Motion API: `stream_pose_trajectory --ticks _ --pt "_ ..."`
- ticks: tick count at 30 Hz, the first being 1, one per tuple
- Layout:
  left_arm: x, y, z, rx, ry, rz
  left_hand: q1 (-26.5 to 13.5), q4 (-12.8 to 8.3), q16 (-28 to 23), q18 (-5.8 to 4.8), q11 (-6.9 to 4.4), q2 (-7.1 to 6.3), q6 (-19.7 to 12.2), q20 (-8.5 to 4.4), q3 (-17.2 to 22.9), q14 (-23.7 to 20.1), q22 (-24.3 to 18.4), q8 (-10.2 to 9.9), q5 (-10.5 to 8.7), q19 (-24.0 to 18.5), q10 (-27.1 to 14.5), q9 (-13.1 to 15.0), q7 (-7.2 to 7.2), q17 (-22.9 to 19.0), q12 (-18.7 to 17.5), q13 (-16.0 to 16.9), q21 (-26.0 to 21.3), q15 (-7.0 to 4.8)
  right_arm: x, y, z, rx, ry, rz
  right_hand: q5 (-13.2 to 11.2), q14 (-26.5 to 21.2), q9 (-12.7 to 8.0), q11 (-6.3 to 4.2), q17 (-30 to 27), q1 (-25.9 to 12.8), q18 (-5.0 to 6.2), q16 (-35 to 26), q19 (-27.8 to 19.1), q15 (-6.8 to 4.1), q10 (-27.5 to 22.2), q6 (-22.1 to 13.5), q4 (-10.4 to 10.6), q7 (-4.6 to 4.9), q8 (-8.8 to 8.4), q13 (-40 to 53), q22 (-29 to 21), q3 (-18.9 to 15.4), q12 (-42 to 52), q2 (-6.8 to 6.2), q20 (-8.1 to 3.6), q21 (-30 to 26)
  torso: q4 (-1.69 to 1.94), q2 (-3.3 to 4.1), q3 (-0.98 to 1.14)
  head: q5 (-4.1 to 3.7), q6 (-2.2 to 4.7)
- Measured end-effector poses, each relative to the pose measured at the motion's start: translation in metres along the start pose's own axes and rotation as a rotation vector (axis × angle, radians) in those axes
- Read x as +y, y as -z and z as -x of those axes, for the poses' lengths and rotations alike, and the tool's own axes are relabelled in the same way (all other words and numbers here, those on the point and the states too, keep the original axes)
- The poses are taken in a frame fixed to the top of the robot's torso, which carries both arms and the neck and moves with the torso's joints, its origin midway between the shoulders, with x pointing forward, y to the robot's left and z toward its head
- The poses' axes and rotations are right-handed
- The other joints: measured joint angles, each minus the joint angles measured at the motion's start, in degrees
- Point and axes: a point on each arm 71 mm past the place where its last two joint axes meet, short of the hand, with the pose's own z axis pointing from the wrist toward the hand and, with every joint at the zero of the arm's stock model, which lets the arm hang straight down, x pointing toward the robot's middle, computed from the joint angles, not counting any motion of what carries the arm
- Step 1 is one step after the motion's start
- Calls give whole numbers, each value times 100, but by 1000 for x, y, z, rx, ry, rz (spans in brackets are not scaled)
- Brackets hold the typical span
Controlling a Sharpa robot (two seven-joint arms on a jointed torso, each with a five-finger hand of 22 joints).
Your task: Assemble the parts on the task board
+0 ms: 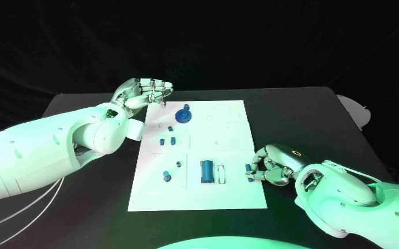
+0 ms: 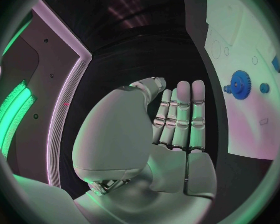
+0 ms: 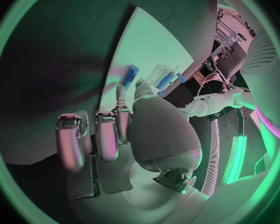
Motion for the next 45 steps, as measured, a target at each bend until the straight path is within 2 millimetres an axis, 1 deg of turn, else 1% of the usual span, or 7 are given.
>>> stream_pose_trajectory --ticks 17,19,22,29,36,41,45 --pt "0 1 1 0 0 1 0 0 0 0 0 0 0 0 0 0 -1 0 0 0 0 1 0 0 0 0 0 0 7 -10 -9 -2 66 16 17 0 1 -13 -1 117 0 23 0 0 13 154 -33 -49 -11 50 4 -33 46 18 0 0 7 0 -12 45 -63" --pt "0 1 1 0 0 2 0 0 0 0 0 0 0 0 0 0 -1 0 0 0 0 1 0 0 0 0 0 0 10 -11 -10 -6 79 26 -73 1 3 -13 -1 263 0 23 0 1 13 160 -33 -55 -45 113 4 -33 49 -12 0 0 4 -1 -11 51 -67" --pt "0 1 1 0 0 2 0 0 0 0 0 0 0 0 0 0 -1 0 0 0 0 1 0 0 0 1 0 0 14 -12 -11 -10 102 42 -588 -1 3 -13 -1 543 0 56 0 17 13 210 -120 -105 -79 214 4 143 39 -151 0 0 1 -3 -14 52 -71" --pt "0 2 2 0 0 3 0 0 0 0 0 0 0 0 0 -21 5 0 0 0 0 1 0 -11 25 -7 0 21 19 -13 -12 -15 149 62 -635 0 2 -13 -1 786 0 78 0 -26 13 247 -215 -124 -90 153 3 424 14 -394 0 0 1 -4 -15 41 -88" --pt "0 2 2 0 0 4 0 0 0 0 0 0 0 0 0 -21 5 0 0 0 0 1 0 -10 24 -6 0 21 23 -13 -13 -15 185 74 -457 -1 -1 -15 -1 869 0 78 0 -27 15 266 -79 -102 -156 150 2 605 14 -477 0 0 -3 -5 -15 36 -96" --pt "0 2 3 0 0 5 0 0 0 0 -12 0 0 0 0 -21 4 0 0 0 -11 1 0 -10 24 -6 0 21 26 -13 -13 -14 197 80 -167 -2 -167 -34 3 938 0 78 0 -29 34 272 3 -108 -180 118 2 831 -1 -546 0 0 -6 -4 -12 33 -101" --pt "0 2 3 0 0 6 0 0 0 0 -21 0 0 0 0 -21 4 0 0 0 -21 1 0 -10 24 -6 0 21 29 -13 -14 -12 202 84 101 -10 -175 -65 3 984 0 78 0 -37 24 272 72 -108 -229 106 2 979 -23 -592 0 0 -7 -5 -11 31 -102"
